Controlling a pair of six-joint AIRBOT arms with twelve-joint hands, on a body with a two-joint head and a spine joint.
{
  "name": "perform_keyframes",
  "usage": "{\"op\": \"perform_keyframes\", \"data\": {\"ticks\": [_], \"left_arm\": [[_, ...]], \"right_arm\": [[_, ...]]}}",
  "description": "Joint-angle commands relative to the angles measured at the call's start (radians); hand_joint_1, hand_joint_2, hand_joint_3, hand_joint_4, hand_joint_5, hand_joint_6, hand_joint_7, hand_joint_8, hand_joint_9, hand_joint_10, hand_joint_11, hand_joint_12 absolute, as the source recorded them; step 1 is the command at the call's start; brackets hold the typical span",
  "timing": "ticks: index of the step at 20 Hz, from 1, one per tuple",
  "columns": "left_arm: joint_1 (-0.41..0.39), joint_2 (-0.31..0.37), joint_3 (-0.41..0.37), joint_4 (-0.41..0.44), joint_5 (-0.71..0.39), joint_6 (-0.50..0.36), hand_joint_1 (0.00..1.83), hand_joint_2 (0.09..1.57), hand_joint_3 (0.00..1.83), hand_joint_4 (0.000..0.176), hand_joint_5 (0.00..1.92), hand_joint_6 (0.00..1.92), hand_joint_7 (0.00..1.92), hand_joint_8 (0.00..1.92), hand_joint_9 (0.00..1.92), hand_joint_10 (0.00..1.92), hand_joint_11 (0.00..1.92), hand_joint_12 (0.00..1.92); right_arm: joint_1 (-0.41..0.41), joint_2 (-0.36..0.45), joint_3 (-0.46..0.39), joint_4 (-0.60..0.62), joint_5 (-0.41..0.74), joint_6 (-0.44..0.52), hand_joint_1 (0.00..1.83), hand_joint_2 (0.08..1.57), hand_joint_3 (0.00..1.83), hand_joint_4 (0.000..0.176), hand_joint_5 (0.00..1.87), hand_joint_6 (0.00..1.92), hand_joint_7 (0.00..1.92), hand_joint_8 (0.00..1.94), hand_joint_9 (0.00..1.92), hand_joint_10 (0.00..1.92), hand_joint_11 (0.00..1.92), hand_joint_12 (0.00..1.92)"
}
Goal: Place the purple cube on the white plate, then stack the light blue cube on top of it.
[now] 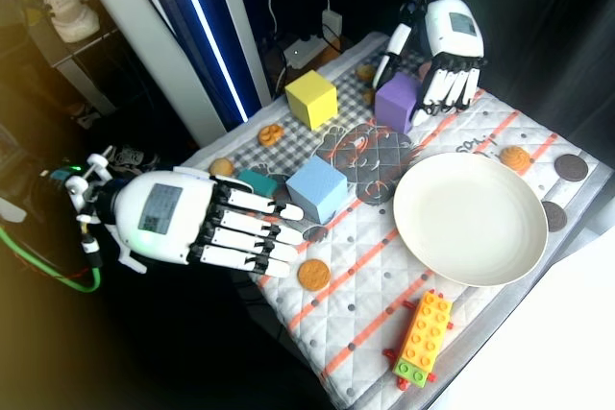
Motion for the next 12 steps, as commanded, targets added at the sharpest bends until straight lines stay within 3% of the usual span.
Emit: {"op": "perform_keyframes", "data": {"ticks": [1,2,4,5,6,9,10,11,12], "left_arm": [[-0.033,-0.01,0.016,-0.003,-0.138,-0.004,1.27,1.07,0.0,0.0,1.08,0.63,1.08,1.04,0.94,1.11,0.67,1.51],[-0.064,-0.027,0.04,-0.005,-0.128,-0.004,1.27,1.06,0.0,0.0,1.09,0.61,1.11,0.99,0.97,1.11,0.59,1.41],[-0.147,-0.089,0.121,-0.014,-0.074,-0.004,1.27,1.06,0.0,0.0,1.17,0.47,1.07,1.06,0.9,1.16,0.58,1.56],[-0.173,-0.115,0.155,-0.023,-0.052,-0.004,1.27,1.04,0.0,0.0,1.2,0.45,1.15,0.9,0.99,1.06,0.66,1.55],[-0.225,-0.181,0.242,-0.058,0.008,-0.004,1.28,1.05,0.0,0.0,1.2,0.4,1.12,0.99,0.99,1.06,0.65,1.61],[-0.262,-0.243,0.321,-0.094,0.051,-0.004,1.28,1.05,0.0,0.0,1.19,0.39,1.1,1.04,0.97,1.14,0.67,1.55],[-0.277,-0.277,0.362,-0.103,0.078,-0.004,1.29,1.04,0.0,0.0,1.13,0.54,1.19,0.83,0.99,0.94,0.66,1.36],[-0.289,-0.312,0.405,-0.114,0.101,-0.004,1.29,1.03,0.0,0.0,1.13,0.55,1.24,0.75,1.04,0.81,0.66,1.33],[-0.294,-0.328,0.425,-0.118,0.113,-0.004,1.17,1.04,0.0,0.0,1.15,0.65,1.25,0.44,1.09,0.74,0.65,1.28]], "right_arm": [[0.002,0.001,0.007,0.026,0.115,0.003,0.58,1.24,0.0,0.088,0.47,0.0,0.36,0.0,0.31,0.01,0.13,0.5],[0.003,-0.001,0.009,0.027,0.115,0.003,0.57,1.24,0.0,0.081,0.48,0.0,0.37,0.01,0.32,0.01,0.14,0.5],[0.004,-0.005,0.011,0.027,0.115,0.003,0.53,1.24,0.0,0.093,0.47,0.0,0.37,0.0,0.32,0.0,0.15,0.49],[0.004,-0.007,0.013,0.027,0.115,0.003,0.54,1.24,0.0,0.083,0.48,0.0,0.37,0.0,0.32,0.0,0.16,0.49],[0.009,-0.014,0.017,0.026,0.115,0.003,0.57,1.24,0.0,0.078,0.47,0.0,0.37,0.0,0.32,0.0,0.15,0.47],[0.017,-0.021,0.023,0.023,0.115,0.003,0.61,1.23,0.0,0.058,0.5,0.0,0.39,0.0,0.35,0.0,0.21,0.45],[0.018,-0.025,0.025,0.021,0.115,0.003,0.63,1.23,0.0,0.072,0.49,0.0,0.39,0.0,0.35,0.0,0.2,0.43],[0.02,-0.027,0.026,0.017,0.115,0.003,0.62,1.23,0.0,0.083,0.48,0.0,0.38,0.0,0.34,0.0,0.16,0.49],[0.021,-0.028,0.027,0.015,0.115,0.003,0.64,1.22,0.0,0.086,0.48,0.0,0.38,0.0,0.33,0.0,0.13,0.55]]}}
